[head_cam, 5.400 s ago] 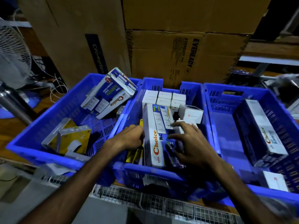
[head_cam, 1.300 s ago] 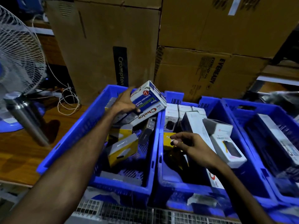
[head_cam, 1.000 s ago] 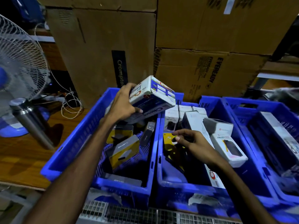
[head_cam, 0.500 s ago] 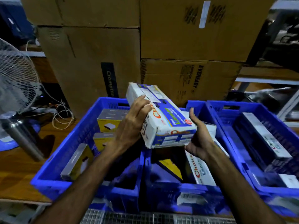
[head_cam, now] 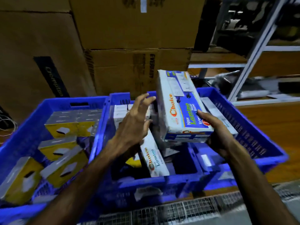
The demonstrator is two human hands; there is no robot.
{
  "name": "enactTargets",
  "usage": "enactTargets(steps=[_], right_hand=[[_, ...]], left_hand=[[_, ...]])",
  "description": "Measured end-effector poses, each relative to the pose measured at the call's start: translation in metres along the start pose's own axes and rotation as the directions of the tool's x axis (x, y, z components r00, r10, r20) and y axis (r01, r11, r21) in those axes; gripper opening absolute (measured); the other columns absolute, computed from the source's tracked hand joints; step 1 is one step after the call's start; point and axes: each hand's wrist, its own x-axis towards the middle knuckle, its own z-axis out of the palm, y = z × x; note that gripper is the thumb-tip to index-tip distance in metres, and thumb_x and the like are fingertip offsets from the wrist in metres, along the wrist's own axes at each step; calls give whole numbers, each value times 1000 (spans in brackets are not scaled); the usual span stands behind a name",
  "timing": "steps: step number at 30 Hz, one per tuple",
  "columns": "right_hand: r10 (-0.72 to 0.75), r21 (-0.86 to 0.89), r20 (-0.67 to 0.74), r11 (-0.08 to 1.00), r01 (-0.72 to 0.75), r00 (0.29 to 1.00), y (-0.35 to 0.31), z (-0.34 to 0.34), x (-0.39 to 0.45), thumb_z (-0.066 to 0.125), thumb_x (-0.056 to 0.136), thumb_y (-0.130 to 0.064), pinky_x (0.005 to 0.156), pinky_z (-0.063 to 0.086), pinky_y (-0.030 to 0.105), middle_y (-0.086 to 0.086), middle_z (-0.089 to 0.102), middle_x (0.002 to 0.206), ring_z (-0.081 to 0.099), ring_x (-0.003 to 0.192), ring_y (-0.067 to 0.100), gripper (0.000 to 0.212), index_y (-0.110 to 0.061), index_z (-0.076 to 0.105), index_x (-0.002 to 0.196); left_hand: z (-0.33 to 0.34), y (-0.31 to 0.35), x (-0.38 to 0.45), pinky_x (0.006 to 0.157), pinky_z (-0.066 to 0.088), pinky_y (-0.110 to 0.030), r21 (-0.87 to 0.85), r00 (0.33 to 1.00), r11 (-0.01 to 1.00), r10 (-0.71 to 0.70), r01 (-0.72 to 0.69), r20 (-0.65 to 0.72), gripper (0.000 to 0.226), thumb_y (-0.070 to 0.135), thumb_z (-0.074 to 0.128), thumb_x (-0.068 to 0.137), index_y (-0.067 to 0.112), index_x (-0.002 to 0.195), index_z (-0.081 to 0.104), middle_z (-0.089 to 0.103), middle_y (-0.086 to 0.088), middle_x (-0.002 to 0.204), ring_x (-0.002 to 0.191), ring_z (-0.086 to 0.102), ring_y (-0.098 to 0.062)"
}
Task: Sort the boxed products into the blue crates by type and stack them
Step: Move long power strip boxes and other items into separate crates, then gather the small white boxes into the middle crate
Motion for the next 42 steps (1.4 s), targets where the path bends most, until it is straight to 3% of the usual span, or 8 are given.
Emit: enactTargets(steps=[4, 9, 16, 21, 24, 32, 39, 42], right_hand=[[17, -113, -96, 993, -28, 995, -13, -64, 8, 55, 100, -31, 46, 55, 25, 7, 80, 87, 76, 63, 18, 34, -4, 68, 116], [151, -256, -171, 947, -192, 973, 0, -128, 42, 70, 77, -60, 77, 39, 40, 15, 77, 113, 64, 119, 49, 61, -19, 74, 122], [258, -287, -105, 917, -278, 960, 5, -143, 81, 57, 99, -40, 91, 58, 48, 18, 77, 107, 74, 102, 37, 43, -4, 74, 116], [151, -887, -148, 416, -199, 977, 42, -155, 109, 51, 96, -57, 80, 47, 35, 15, 69, 92, 68, 92, 30, 46, -13, 59, 84], [108, -933, -121, 326, -150, 987, 44, -147, 110, 56, 97, -46, 83, 49, 36, 18, 71, 104, 68, 102, 34, 39, -8, 64, 91], [-113, -895, 137, 411, 172, 984, 14, -86, 97, 62, 98, -42, 104, 51, 39, -2, 71, 130, 68, 116, 19, 39, -17, 71, 126], [-255, -745, 331, 521, 417, 909, -2, 5, 74, 69, 95, -32, 77, 50, 23, -13, 77, 97, 65, 71, -9, 18, -23, 76, 109], [-219, -687, 445, 538, 488, 868, 4, 66, 55, 67, 96, -28, 79, 51, 20, -10, 77, 102, 69, 79, -3, 20, -19, 76, 112]], left_hand=[[44, 23, 15, 100, 51, -40, -40, 993, 999, -2, 7, 122, 75, 2, 76, 83, 19, 147, 41, 47, -3, 144, 124, 56, -25], [84, 34, 29, 102, 50, -28, -94, 986, 986, -127, 137, 110, 64, 5, 74, 88, 19, 144, 48, 54, 2, 135, 120, 58, -12], [85, 35, 9, 90, 56, -28, -108, 933, 937, -342, 331, -107, 45, 3, 76, 89, 27, 123, 60, 63, 8, 123, 107, 62, 2], [65, 31, -23, 83, 59, -27, -67, 859, 893, -447, 445, -251, 42, -4, 74, 87, 23, 117, 65, 68, 3, 113, 104, 67, -9], [52, 27, -46, 81, 57, -21, -22, 824, 855, -506, 518, -254, 44, -2, 75, 88, 29, 117, 63, 68, 3, 114, 103, 65, -2], [37, 20, -69, 82, 61, -31, -3, 778, 789, -606, 614, -166, 29, 5, 76, 89, 18, 115, 69, 71, 7, 111, 99, 68, -8], [8, 8, -78, 77, 53, -12, -67, 750, 796, -592, 602, -296, 26, -2, 74, 88, 17, 105, 72, 73, 11, 103, 91, 70, -3], [-9, -8, -83, 77, 54, -18, -97, 739, 797, -591, 596, -321, 27, -2, 71, 90, 19, 105, 72, 73, 9, 106, 91, 70, -6]])
